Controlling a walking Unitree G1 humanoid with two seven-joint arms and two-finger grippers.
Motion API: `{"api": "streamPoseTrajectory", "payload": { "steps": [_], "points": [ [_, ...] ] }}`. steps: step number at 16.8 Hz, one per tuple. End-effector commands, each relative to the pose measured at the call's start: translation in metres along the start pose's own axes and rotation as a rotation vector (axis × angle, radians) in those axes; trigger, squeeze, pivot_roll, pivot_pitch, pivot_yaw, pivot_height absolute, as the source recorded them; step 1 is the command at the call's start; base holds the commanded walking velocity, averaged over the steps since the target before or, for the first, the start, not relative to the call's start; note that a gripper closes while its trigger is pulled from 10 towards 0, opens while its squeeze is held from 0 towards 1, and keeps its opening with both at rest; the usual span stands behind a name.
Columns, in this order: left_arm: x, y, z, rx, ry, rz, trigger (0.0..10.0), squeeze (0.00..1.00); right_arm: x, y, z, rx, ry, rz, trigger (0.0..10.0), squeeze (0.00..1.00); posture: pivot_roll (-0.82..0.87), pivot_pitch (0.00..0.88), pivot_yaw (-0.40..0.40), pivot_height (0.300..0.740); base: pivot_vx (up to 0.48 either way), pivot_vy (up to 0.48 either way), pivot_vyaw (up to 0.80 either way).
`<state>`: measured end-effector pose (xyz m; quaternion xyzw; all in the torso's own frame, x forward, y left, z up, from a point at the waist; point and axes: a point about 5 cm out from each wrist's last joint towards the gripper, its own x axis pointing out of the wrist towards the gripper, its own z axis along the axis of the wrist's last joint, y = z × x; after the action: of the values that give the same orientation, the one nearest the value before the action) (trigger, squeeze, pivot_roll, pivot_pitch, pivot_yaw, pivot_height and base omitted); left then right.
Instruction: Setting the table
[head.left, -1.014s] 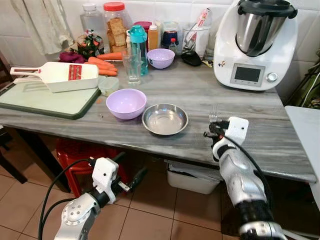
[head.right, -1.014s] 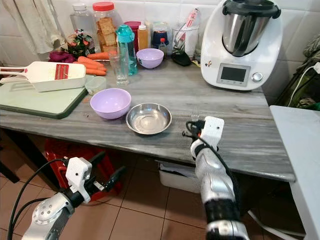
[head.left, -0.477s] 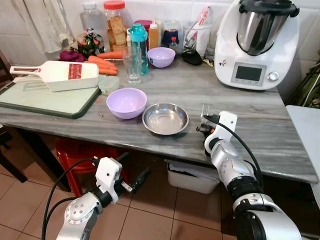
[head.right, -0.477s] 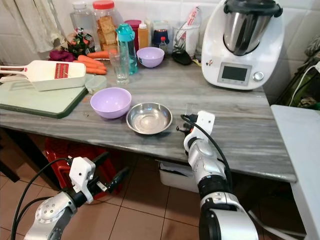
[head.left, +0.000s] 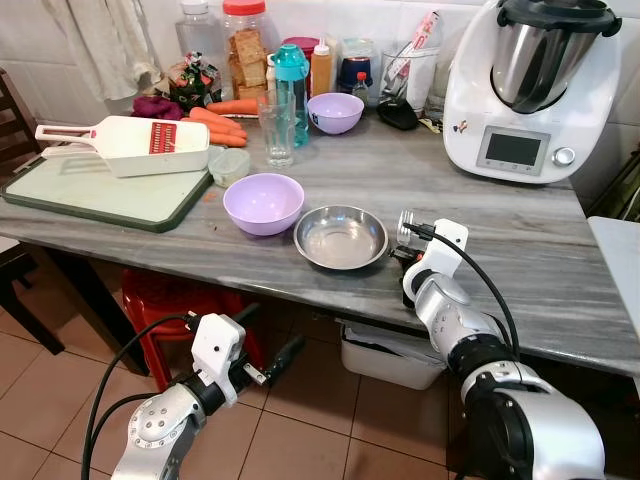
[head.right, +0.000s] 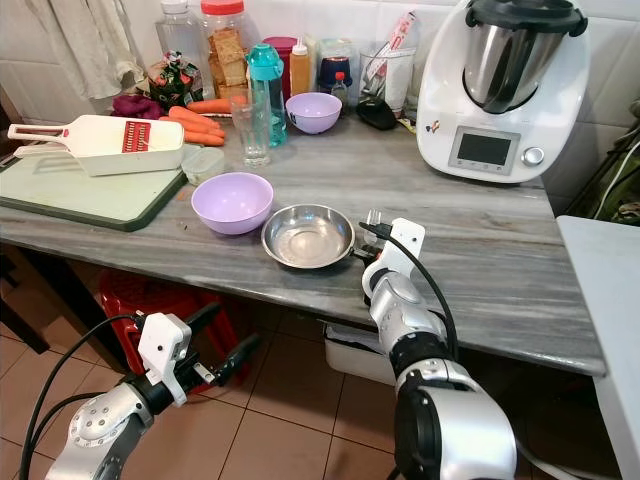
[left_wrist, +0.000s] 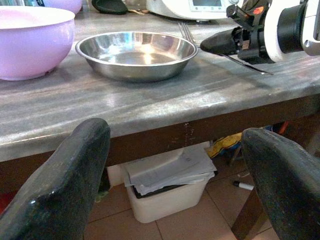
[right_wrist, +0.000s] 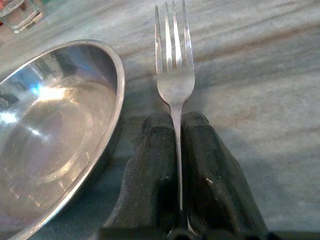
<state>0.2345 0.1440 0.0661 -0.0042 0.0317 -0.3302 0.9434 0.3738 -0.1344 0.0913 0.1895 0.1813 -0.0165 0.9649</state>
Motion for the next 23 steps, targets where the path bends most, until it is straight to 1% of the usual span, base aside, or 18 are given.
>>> {"api": "streamPoseTrajectory", "payload": {
  "steps": [1,2,9,11,15,17,18,19,20,21,22,23],
  "points": [
    [0.0,-0.002,0.004,0.011,-0.004,-0.021,10.0,0.0,0.001,0.001,0.005,0.016,-0.015,-0.008,10.0,0.95,0.03,0.0,-0.001,0.74,0.0,0.0,0.0],
    [0.001,-0.002,0.004,0.011,-0.005,-0.024,10.0,0.0,0.001,0.001,0.005,0.017,-0.014,-0.012,10.0,1.0,0.03,0.0,-0.001,0.74,0.0,0.0,0.0],
    [0.003,-0.005,0.006,0.005,0.0,-0.038,10.0,0.0,0.001,-0.005,0.001,0.001,-0.011,-0.062,10.0,1.0,0.03,0.0,-0.002,0.74,0.0,0.0,0.0],
    [0.004,-0.005,0.007,0.008,-0.003,-0.04,10.0,0.0,0.001,-0.005,0.007,0.008,-0.046,-0.072,10.0,1.0,0.03,0.0,-0.003,0.74,0.0,0.0,0.0],
    [0.006,-0.003,0.01,0.017,-0.015,-0.033,10.0,0.0,0.001,0.003,0.021,-0.011,-0.126,-0.035,10.0,1.0,0.02,0.0,-0.009,0.74,0.0,0.0,0.0],
    [0.008,-0.004,0.013,0.015,-0.033,-0.024,10.0,0.0,-0.001,0.003,0.021,-0.038,-0.167,-0.023,10.0,1.0,0.02,0.0,-0.012,0.74,0.0,0.0,0.0],
    [0.011,-0.005,0.018,0.007,-0.054,-0.022,10.0,0.0,-0.005,-0.003,0.014,-0.076,-0.185,-0.032,10.0,1.0,0.02,0.0,-0.017,0.74,0.0,0.0,0.0],
    [0.011,-0.005,0.018,0.006,-0.056,-0.022,10.0,0.0,-0.006,-0.004,0.013,-0.085,-0.187,-0.034,10.0,1.0,0.02,0.0,-0.017,0.74,0.0,0.0,0.0],
    [0.012,-0.005,0.019,0.0,-0.06,-0.023,10.0,0.0,-0.01,-0.009,0.006,-0.127,-0.182,-0.051,10.0,1.0,0.02,0.0,-0.016,0.74,0.0,0.0,0.0],
    [0.012,-0.005,0.019,-0.001,-0.06,-0.022,10.0,0.0,-0.012,-0.011,0.003,-0.144,-0.177,-0.057,10.0,1.0,0.02,0.0,-0.016,0.74,0.0,0.0,0.0],
    [0.013,-0.005,0.019,-0.008,-0.062,-0.023,10.0,0.0,-0.022,-0.021,-0.009,-0.25,-0.168,-0.096,10.0,1.0,0.02,0.0,-0.014,0.74,0.0,0.0,0.0],
    [0.014,-0.004,0.019,-0.012,-0.061,-0.026,10.0,0.0,-0.027,-0.025,-0.013,-0.274,-0.169,-0.114,10.0,1.0,0.01,0.0,-0.012,0.74,0.0,0.0,0.0]
  ]
}}
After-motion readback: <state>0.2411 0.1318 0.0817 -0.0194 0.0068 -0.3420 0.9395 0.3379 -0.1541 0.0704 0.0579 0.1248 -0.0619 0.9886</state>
